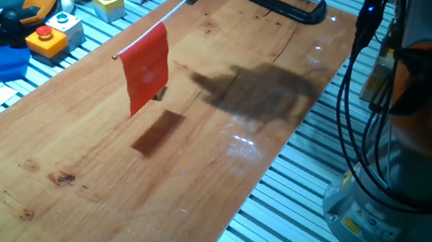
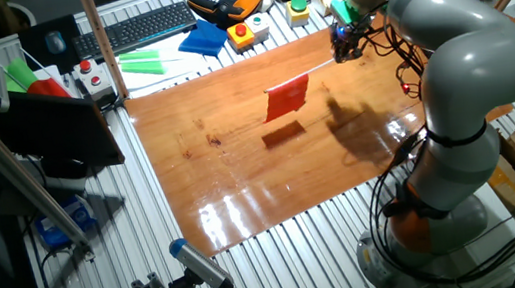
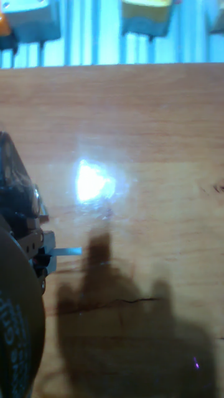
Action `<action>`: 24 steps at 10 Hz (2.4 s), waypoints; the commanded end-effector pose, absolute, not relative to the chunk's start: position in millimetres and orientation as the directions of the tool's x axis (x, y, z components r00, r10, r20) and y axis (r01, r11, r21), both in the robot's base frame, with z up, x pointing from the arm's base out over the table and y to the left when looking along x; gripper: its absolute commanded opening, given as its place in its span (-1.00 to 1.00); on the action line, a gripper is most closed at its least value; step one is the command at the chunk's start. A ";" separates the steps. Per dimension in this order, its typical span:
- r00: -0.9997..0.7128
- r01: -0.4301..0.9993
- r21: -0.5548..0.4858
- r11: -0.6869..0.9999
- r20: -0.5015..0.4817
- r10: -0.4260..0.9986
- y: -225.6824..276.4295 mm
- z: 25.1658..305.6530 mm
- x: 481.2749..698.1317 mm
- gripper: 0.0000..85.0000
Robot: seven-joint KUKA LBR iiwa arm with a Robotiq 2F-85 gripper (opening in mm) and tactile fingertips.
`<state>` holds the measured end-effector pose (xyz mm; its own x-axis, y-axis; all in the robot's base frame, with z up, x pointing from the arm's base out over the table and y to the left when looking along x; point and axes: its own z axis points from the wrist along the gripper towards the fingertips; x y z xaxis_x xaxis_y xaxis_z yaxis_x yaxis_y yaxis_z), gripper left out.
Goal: Wave the flag
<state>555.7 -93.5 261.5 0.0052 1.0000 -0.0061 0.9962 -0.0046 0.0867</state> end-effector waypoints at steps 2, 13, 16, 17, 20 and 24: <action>0.542 0.837 0.084 -0.540 -0.005 0.840 -98.0 263.9 556.5 -0.98; -0.422 0.906 -0.012 0.423 0.016 0.906 -83.5 266.3 541.8 -0.98; -0.611 0.792 -0.027 0.610 0.002 0.792 -80.2 263.6 544.5 -0.98; -0.667 0.744 -0.040 0.666 -0.006 0.745 -79.9 263.1 544.9 -0.98; -0.775 0.630 -0.062 0.774 0.008 0.631 -78.9 263.1 544.3 -0.98; -0.903 0.425 -0.088 0.901 0.025 0.429 -77.9 264.9 541.8 -0.98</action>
<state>541.7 -77.6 264.8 -0.2925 0.9558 0.0314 0.9518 0.2941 -0.0873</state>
